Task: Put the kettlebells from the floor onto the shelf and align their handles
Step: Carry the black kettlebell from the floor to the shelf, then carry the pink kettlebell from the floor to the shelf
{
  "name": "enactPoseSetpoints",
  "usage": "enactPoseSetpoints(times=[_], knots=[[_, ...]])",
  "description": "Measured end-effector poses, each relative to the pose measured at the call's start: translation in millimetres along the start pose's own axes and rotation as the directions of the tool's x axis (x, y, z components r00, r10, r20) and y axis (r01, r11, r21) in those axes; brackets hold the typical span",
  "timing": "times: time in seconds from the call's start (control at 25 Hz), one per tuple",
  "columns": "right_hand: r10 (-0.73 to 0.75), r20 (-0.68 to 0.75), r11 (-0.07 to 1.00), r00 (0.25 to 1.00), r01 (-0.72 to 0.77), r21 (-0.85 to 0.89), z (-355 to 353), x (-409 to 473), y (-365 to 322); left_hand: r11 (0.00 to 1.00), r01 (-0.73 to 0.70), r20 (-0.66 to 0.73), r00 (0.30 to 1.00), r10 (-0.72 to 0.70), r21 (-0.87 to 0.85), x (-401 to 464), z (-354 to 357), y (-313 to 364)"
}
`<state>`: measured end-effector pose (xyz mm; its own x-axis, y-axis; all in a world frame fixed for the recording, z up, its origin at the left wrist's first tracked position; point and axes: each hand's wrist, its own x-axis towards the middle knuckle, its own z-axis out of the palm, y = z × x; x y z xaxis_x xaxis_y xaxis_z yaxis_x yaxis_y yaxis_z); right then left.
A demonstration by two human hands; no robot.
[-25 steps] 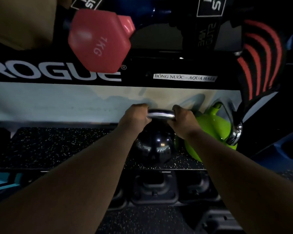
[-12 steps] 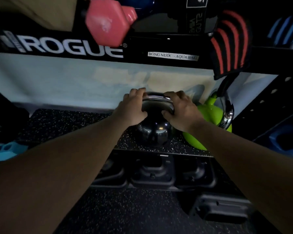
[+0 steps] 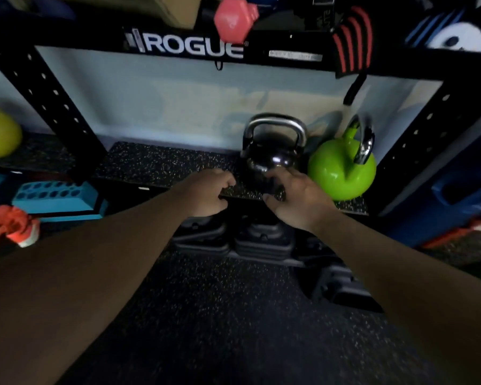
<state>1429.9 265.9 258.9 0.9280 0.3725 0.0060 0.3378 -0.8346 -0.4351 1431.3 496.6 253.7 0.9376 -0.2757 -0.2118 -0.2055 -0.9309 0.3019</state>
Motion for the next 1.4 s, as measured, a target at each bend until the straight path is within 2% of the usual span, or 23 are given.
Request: enactPoseSetpoints(times=[0.08,0.36,0.52,0.68,0.88,1.08,1.2,1.4], knots=[[0.042,0.040,0.998,0.998,-0.043,0.038,25.7,-52.0,-20.3,0.998,-0.043,0.048,0.998,0.041,0.050,-39.3,18.6,-10.9],[0.226,0.129,0.971,0.965,-0.235,0.053,104.0,-222.7,-83.5,0.977,-0.212,0.221,0.952,0.211,-0.021,-184.7,98.7,-7.4],[0.284,0.239,0.947,0.929,-0.311,0.085,168.0,-316.9,-94.9,0.981,-0.182,0.327,0.925,0.195,-0.070,-261.7,183.3,4.8],[0.306,0.338,0.934,0.890,-0.350,0.076,248.0,-425.4,-83.7,0.982,-0.186,0.488,0.856,0.171,-0.018,-327.5,284.3,18.0],[0.367,0.470,0.892,0.803,-0.447,0.068,358.7,-554.4,-49.1,0.942,-0.336,0.646,0.718,0.257,-0.001,-379.6,410.1,44.9],[0.384,0.570,0.863,0.726,-0.501,0.056,446.5,-614.5,-33.0,0.902,-0.427,0.721,0.644,0.257,0.060,-399.9,505.8,59.9],[0.419,0.550,0.801,0.722,-0.579,0.150,470.6,-620.0,-28.7,0.931,-0.365,0.692,0.678,0.248,0.025,-401.8,530.0,56.1],[0.454,0.533,0.762,0.714,-0.621,0.183,458.1,-612.0,-33.7,0.954,-0.270,0.705,0.652,0.279,-0.128,-403.3,526.4,51.3]])
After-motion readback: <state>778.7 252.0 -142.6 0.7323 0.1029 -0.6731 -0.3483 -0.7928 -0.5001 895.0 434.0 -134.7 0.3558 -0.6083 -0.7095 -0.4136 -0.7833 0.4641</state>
